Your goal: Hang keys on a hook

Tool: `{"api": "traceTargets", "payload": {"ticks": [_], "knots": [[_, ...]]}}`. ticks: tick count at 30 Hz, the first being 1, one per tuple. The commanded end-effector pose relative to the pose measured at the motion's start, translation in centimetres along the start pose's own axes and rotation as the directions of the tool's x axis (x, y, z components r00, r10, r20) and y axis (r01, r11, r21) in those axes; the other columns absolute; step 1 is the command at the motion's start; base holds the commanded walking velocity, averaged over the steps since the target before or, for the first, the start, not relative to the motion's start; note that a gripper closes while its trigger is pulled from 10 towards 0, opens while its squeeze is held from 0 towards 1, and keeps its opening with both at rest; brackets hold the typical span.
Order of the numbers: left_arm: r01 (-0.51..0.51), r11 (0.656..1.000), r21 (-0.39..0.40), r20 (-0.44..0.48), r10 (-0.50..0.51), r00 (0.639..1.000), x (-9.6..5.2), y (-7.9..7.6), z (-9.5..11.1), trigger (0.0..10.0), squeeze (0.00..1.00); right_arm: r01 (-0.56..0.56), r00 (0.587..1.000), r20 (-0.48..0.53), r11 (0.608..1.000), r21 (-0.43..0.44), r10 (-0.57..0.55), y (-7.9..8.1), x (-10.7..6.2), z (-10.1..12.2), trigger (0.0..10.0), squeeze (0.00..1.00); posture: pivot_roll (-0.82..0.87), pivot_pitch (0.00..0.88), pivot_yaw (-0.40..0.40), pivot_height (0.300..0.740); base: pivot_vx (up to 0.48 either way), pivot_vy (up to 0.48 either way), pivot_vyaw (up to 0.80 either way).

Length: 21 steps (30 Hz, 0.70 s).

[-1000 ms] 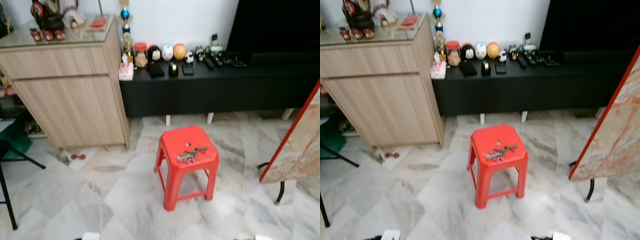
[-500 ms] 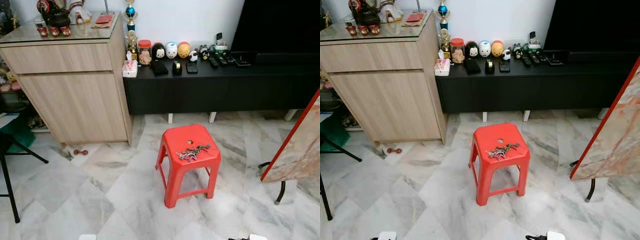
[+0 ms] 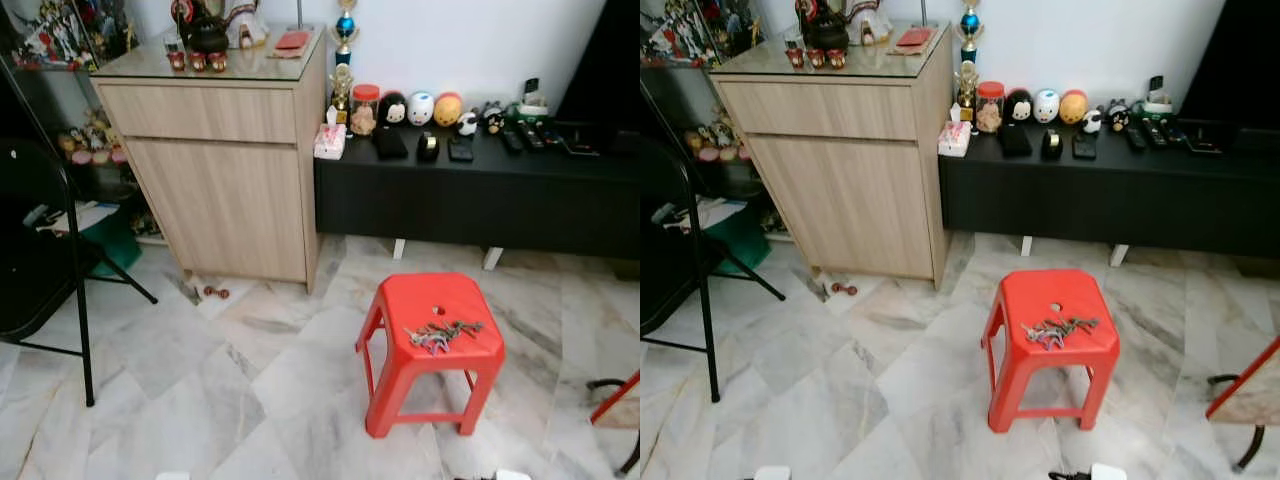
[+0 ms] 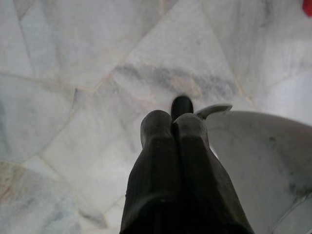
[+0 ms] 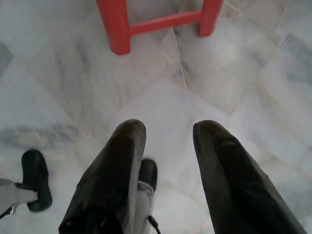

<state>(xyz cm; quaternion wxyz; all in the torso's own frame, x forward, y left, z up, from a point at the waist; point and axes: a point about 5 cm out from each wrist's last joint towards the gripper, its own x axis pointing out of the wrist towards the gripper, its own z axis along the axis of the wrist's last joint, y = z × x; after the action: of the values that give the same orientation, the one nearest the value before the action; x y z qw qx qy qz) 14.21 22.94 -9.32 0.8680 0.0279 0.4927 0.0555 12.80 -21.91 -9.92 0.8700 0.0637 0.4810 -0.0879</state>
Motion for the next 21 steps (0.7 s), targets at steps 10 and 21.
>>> {"api": "traceTargets", "payload": {"ticks": [10,21], "knots": [[0.003,1.0,0.008,-0.009,-0.003,1.0,-0.06,0.01,-0.3,10.0,0.0,0.013,1.0,0.004,1.0,0.003,-0.013,-0.28,-0.06,-0.02,10.0,0.0,0.16,0.0,-0.028,0.74,0.332,0.0,0.0],[0.006,1.0,0.012,-0.007,-0.006,1.0,-0.04,0.0,-0.19,10.0,0.0,0.009,1.0,0.01,1.0,-0.009,-0.009,-0.25,-0.03,0.13,10.0,0.0,0.16,0.0,-0.026,0.74,0.331,0.0,0.0]]}}
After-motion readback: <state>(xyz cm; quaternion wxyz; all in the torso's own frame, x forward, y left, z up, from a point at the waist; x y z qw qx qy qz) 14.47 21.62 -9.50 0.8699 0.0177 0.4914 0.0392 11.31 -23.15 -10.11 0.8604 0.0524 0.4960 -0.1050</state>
